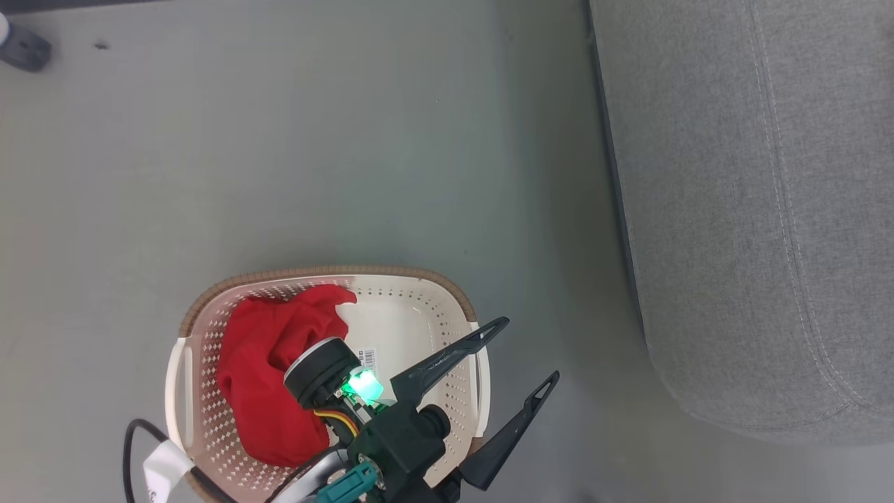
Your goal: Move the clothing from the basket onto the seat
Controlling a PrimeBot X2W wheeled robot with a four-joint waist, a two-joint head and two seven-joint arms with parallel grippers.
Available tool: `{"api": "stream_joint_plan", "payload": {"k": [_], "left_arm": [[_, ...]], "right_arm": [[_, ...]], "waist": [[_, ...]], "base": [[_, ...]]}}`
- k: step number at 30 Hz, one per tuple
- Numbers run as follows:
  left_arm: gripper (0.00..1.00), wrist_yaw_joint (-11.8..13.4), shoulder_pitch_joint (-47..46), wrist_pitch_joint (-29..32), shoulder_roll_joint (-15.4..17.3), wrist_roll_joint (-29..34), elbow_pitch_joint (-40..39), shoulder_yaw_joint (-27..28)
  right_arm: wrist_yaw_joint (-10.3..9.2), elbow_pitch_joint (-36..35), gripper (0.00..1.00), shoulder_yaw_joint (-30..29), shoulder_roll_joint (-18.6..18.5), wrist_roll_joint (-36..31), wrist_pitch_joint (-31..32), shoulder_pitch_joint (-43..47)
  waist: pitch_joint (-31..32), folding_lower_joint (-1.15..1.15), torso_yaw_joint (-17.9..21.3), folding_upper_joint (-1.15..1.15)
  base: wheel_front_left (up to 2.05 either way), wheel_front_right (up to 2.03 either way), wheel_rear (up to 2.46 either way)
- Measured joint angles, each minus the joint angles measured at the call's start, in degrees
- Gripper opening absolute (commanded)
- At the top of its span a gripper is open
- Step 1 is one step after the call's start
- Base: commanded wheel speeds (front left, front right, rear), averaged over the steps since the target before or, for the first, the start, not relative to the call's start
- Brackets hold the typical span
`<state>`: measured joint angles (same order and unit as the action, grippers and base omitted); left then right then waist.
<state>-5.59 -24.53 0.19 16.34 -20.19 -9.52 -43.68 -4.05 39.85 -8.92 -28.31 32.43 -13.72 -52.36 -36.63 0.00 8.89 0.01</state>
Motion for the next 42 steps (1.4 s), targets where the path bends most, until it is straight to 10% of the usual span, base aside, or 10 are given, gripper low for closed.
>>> {"api": "stream_joint_plan", "payload": {"k": [42], "left_arm": [[1.0, 4.7, 8.7, -7.8, -4.9, -5.9, 13.9, 3.4]], "right_arm": [[4.68, -3.4, 1.0, 9.6, 15.1, -4.3, -0.6, 27.0]], "waist": [[24.5, -0.01, -4.6, -0.02]], "base": [[0.0, 0.0, 0.0]]}}
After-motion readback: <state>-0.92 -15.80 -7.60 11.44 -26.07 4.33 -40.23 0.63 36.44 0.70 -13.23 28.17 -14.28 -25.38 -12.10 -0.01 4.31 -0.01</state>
